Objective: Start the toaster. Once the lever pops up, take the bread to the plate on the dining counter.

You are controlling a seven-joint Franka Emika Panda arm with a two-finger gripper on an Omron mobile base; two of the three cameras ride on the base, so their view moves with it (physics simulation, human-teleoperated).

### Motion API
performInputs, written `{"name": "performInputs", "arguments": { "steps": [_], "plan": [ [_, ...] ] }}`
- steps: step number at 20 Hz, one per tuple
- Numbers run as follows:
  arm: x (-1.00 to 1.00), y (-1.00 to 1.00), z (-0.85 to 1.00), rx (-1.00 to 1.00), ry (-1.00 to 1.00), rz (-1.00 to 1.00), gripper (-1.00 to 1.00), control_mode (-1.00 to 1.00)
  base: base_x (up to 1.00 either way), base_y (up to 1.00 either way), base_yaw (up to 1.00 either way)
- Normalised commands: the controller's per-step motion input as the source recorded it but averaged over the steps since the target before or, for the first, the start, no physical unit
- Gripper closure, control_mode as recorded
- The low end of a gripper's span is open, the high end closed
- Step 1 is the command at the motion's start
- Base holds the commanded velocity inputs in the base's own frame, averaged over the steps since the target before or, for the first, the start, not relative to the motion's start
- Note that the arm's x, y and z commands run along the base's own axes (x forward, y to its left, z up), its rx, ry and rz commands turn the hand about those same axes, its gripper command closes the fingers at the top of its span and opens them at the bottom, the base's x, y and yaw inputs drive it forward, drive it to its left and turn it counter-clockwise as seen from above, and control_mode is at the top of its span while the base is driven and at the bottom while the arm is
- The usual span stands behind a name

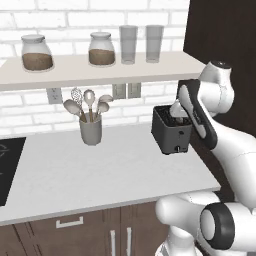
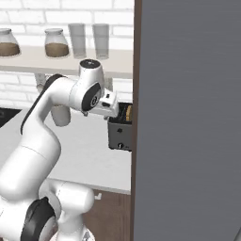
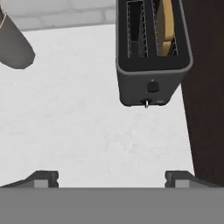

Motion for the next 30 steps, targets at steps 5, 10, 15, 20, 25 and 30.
{"name": "performInputs", "arguments": {
  "steps": [5,10,15,20,25,30],
  "plan": [
    [0.11,-0.77,-0.50,0.00,-0.09,-0.05,-1.00,-1.00,0.00,0.00,0.00],
    [0.28,-0.08,-0.24,0.00,-0.08,0.00,-1.00,-1.00,0.00,0.00,0.00],
    [0.03,0.36,-0.10,-0.02,0.06,0.00,-1.00,-1.00,0.00,0.00,0.00],
    [0.18,0.06,-0.39,0.00,0.02,0.00,-1.00,-1.00,0.00,0.00,0.00],
    [0.57,-0.16,-0.69,-0.01,-0.07,-0.03,-1.00,-1.00,0.00,0.00,0.00],
    [0.54,-0.13,-0.33,0.00,-0.07,-0.04,-1.00,-1.00,0.00,0.00,0.00]
  ]
}}
